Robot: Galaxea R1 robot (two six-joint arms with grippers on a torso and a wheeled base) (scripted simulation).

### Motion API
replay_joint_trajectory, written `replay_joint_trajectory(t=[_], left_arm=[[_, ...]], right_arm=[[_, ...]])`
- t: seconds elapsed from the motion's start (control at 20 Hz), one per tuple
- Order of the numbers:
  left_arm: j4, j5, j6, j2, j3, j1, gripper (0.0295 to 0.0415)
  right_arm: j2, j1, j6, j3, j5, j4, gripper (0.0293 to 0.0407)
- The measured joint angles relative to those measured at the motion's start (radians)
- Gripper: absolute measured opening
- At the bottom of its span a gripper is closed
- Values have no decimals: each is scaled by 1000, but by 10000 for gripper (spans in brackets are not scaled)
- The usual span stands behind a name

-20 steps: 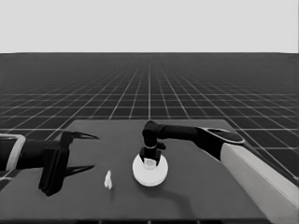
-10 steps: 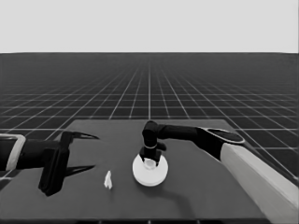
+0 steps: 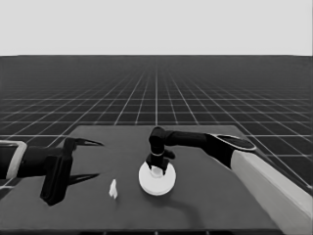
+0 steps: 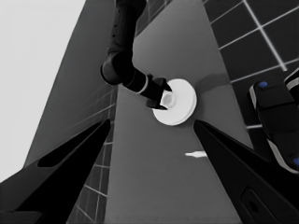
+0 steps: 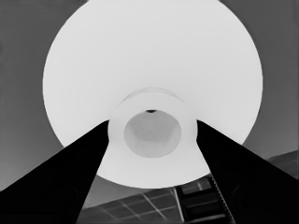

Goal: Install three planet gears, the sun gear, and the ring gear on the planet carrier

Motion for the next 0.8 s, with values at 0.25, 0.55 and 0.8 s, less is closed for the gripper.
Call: replay_joint_trajectory(t=[0.25, 0.55, 0.8], left_arm=[[0, 0, 0, 0, 0, 0, 385], [0, 0, 0, 0, 0, 0, 385], [0, 0, 0, 0, 0, 0, 385]], right_arm=[[0, 0, 44, 0, 0, 0, 348], [0, 0, 92, 0, 0, 0, 373], [0, 1, 99, 0, 0, 0, 385]])
